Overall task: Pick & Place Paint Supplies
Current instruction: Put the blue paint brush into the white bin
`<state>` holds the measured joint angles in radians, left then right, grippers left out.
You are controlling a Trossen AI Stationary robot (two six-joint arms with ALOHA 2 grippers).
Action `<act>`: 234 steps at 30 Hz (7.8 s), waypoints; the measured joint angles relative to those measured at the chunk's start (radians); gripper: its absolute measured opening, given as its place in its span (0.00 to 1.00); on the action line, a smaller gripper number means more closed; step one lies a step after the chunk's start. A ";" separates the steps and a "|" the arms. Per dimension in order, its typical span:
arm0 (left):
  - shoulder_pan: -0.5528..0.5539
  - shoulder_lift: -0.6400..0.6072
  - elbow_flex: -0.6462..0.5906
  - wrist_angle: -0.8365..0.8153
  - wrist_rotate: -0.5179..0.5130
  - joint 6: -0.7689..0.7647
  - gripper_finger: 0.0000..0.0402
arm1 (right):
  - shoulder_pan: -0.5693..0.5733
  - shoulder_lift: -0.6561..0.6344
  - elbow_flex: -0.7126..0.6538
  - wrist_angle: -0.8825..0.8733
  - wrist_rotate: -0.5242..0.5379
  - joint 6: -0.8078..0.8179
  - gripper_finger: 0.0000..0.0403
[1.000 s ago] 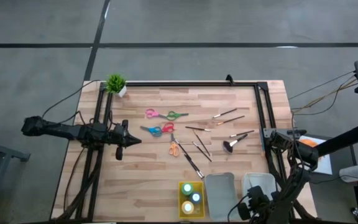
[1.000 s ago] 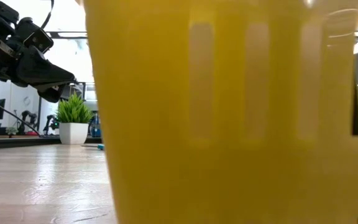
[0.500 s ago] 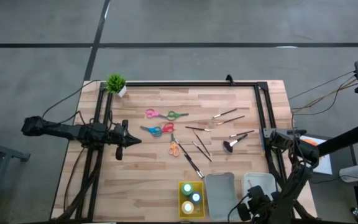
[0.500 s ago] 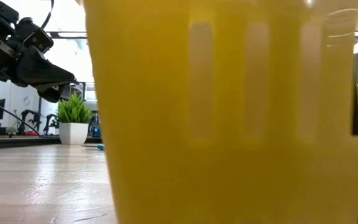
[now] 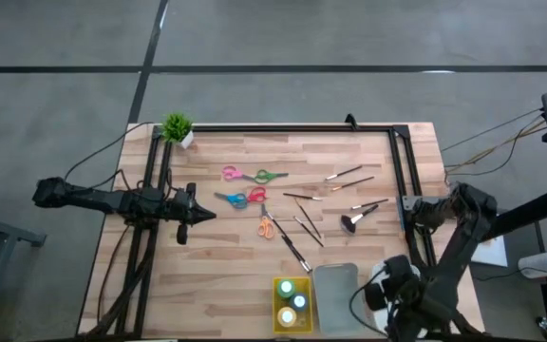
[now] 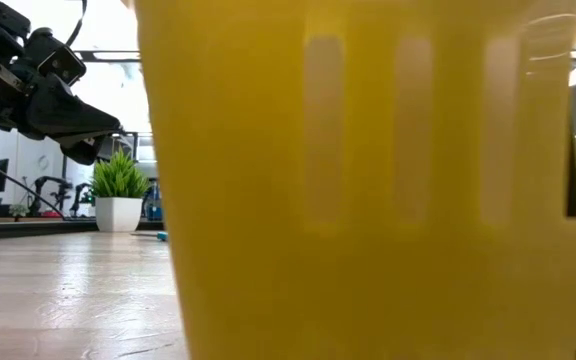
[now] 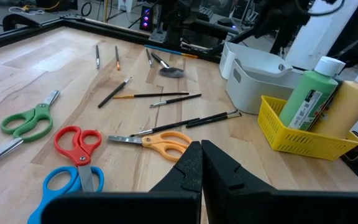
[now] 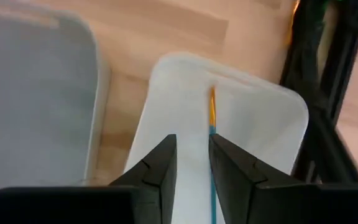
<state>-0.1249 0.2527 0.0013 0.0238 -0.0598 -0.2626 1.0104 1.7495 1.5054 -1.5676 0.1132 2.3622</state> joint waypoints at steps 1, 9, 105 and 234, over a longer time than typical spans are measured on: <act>0.000 0.000 0.000 0.000 0.000 0.000 0.00 | -0.015 -0.019 -0.011 -0.006 0.000 -0.001 0.22; 0.000 0.000 0.000 0.000 0.000 0.000 0.00 | -0.162 -0.199 -0.231 -0.007 0.003 -0.057 0.22; 0.000 0.000 0.000 0.000 0.000 0.000 0.00 | -0.810 0.299 -0.730 0.219 -0.456 -1.667 0.22; 0.000 0.013 0.000 0.000 0.000 0.000 0.00 | -0.288 -0.249 -0.884 0.493 -0.114 -0.096 0.22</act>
<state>-0.1249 0.2654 0.0013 0.0242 -0.0599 -0.2626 0.7227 1.5002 0.6215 -1.0749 -0.0004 2.2665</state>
